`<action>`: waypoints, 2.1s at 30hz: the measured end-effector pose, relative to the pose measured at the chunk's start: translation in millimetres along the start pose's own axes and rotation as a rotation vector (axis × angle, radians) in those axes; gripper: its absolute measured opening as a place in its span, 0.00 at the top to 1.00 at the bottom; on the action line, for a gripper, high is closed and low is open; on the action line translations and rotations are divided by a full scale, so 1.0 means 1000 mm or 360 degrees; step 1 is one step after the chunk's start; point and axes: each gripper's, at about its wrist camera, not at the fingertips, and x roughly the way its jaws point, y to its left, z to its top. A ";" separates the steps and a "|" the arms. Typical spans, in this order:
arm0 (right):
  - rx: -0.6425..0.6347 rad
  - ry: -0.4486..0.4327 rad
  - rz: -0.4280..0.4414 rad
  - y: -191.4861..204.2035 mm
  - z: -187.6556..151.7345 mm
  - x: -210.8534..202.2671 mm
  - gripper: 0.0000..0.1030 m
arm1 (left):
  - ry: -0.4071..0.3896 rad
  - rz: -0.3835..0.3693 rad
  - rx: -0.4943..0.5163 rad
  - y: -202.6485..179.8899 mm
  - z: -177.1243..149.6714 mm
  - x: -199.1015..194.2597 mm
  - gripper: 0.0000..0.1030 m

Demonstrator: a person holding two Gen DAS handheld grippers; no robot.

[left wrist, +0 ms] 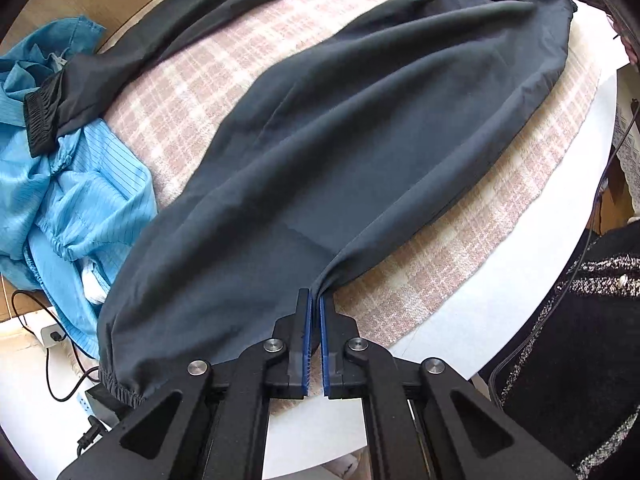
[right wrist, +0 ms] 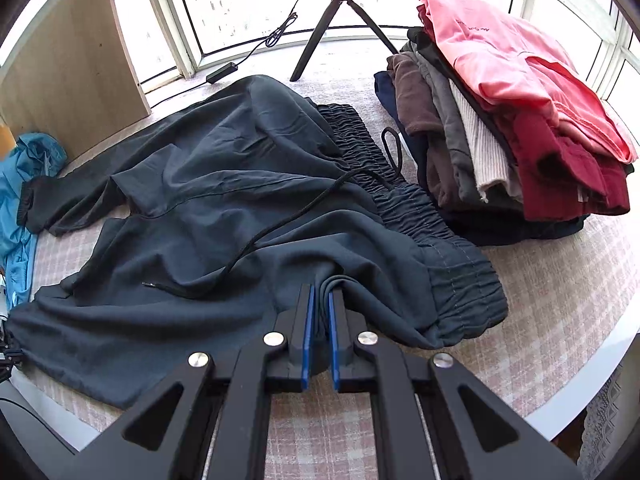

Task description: Fold clothes

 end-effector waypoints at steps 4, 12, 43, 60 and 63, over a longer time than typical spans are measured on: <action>-0.0027 -0.0071 0.0001 0.008 0.020 -0.013 0.93 | -0.0105 0.0085 -0.0089 0.031 0.017 -0.030 0.97; -0.0014 -0.0218 -0.0002 0.024 0.064 -0.028 0.93 | -0.0286 0.0251 -0.0142 0.188 0.035 -0.061 0.97; -0.0456 -0.0003 -0.0425 0.149 0.269 0.187 0.57 | -0.0029 0.0493 -0.0323 0.382 0.225 0.060 0.69; -0.0637 -0.0057 -0.0376 0.140 0.259 0.132 0.40 | -0.0053 0.0576 -0.0222 0.358 0.228 0.042 0.58; -0.0630 -0.0088 -0.0281 0.146 0.257 0.123 0.42 | -0.0137 0.0489 -0.0197 0.347 0.230 0.031 0.59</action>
